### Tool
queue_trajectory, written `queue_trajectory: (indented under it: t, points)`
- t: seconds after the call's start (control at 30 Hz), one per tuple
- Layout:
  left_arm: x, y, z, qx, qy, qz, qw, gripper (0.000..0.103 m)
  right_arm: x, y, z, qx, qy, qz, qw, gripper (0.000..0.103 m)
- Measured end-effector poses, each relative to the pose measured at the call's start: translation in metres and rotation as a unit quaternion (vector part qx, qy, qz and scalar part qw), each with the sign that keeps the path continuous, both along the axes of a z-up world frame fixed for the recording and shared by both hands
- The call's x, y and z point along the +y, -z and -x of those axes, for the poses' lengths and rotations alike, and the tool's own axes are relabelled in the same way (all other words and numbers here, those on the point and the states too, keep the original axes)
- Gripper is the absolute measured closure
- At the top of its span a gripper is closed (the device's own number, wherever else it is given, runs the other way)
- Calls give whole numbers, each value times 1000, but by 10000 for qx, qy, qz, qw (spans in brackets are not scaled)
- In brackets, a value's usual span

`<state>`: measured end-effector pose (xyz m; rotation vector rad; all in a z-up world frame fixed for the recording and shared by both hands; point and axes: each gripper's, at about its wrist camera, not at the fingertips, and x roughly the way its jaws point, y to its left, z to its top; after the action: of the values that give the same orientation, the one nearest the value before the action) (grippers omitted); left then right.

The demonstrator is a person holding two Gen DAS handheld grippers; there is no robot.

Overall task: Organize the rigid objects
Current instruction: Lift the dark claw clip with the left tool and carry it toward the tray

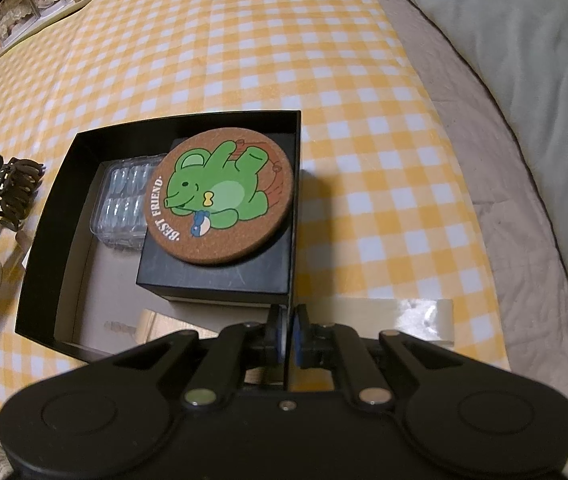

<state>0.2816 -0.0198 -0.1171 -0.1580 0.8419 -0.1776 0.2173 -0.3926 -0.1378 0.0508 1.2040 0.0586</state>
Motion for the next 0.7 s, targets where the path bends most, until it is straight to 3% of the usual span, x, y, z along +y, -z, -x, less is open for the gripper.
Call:
queue_trajectory:
  t: [0.13,0.33,0.43,0.47,0.7]
  points:
    - [-18,3,2,-123,134,-603,9980,42,0,0,0,-1,-1,-3,10000,97]
    - [-22,17,2,-118,65,-949,9954,42,0,0,0,-4,-13,16,10000,96]
    - [-25,21,4,-281,115,-1262,9915,50,0,0,0,-5,-13,15,10000,96]
    - [-25,22,4,-285,173,-1312,9908,58,0,0,0,-5,-16,18,10000,96]
    - [-20,10,4,-336,509,-1204,9909,58,1,0,0,0,-11,18,10000,96]
